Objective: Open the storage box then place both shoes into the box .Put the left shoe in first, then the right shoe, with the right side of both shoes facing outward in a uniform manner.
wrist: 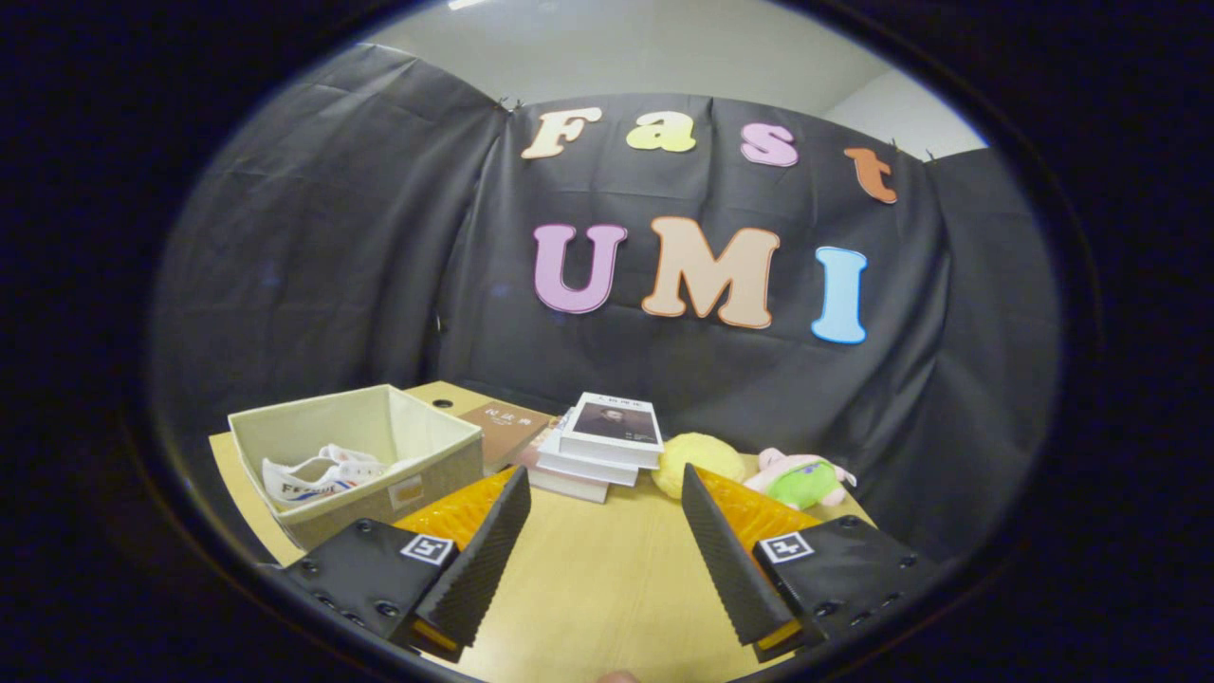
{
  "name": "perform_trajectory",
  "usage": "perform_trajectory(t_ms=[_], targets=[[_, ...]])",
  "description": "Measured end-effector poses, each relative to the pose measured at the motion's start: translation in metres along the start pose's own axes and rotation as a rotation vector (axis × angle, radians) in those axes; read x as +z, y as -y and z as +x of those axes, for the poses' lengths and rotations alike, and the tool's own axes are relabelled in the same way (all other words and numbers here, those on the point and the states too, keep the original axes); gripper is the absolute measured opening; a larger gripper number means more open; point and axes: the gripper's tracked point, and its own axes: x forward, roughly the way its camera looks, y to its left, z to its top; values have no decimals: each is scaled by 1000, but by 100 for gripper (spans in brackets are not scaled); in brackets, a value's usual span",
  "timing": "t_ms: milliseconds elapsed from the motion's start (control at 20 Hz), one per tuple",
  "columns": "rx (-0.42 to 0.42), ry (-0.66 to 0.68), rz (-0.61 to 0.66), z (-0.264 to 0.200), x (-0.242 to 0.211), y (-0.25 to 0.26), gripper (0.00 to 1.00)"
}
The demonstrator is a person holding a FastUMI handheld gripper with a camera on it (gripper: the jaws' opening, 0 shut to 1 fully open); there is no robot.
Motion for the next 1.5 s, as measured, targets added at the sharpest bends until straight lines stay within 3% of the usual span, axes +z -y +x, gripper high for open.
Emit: perform_trajectory(t_ms=[250,1150,1500], targets=[[24,6,41,-8,-25,-5,100],[-46,82,98,-34,-35,43,100],[-27,108,162,-44,-41,63,100]])
